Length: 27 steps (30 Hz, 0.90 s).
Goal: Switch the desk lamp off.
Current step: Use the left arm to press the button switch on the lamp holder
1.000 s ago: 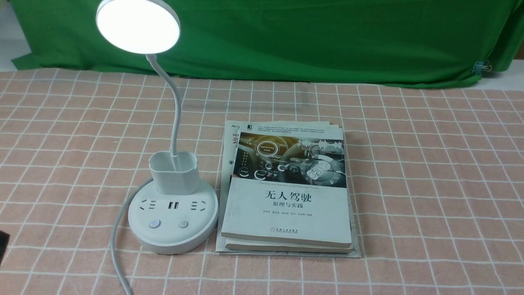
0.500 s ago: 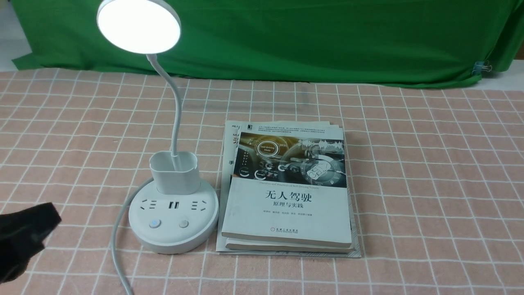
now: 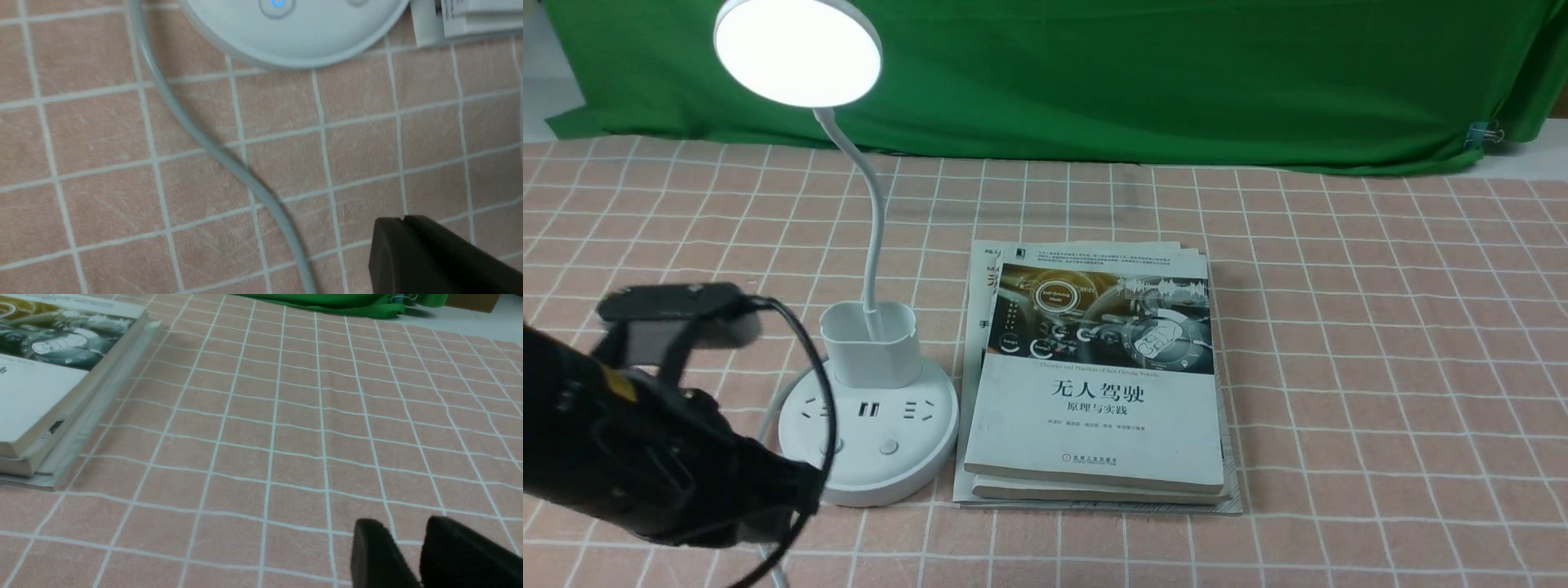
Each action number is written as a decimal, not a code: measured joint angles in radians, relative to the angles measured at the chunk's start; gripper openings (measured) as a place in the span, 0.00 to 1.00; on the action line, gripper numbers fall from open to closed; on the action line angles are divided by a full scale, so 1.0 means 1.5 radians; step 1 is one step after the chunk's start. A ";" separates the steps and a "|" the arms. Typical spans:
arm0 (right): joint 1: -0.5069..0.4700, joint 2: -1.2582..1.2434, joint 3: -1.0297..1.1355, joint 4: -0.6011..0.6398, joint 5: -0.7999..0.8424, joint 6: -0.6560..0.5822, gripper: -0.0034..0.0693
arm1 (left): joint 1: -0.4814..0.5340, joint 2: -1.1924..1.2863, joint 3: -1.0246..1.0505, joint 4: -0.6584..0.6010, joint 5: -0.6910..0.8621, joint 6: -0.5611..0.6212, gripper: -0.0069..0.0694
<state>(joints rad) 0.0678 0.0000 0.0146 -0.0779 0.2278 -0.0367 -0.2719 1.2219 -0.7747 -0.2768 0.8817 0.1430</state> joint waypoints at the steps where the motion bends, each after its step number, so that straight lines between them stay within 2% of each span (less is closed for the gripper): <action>1: 0.000 0.000 0.000 0.000 0.000 0.000 0.38 | -0.017 0.018 -0.007 0.011 0.006 -0.004 0.09; 7: 0.000 0.000 0.000 0.000 0.000 0.000 0.38 | -0.089 0.113 -0.068 0.050 0.014 -0.015 0.09; 13: 0.000 0.000 0.000 0.000 0.000 0.000 0.38 | -0.119 0.210 -0.171 0.078 0.044 -0.039 0.09; 21: 0.000 0.000 0.000 0.000 0.000 0.000 0.38 | -0.112 0.320 -0.287 0.130 0.063 -0.080 0.09; 27: 0.000 0.000 0.000 0.000 0.000 0.000 0.38 | -0.089 0.373 -0.323 0.145 0.070 -0.086 0.09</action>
<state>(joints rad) 0.0678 0.0000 0.0146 -0.0779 0.2278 -0.0367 -0.4058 1.7812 -1.2599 -0.0597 0.9871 0.0144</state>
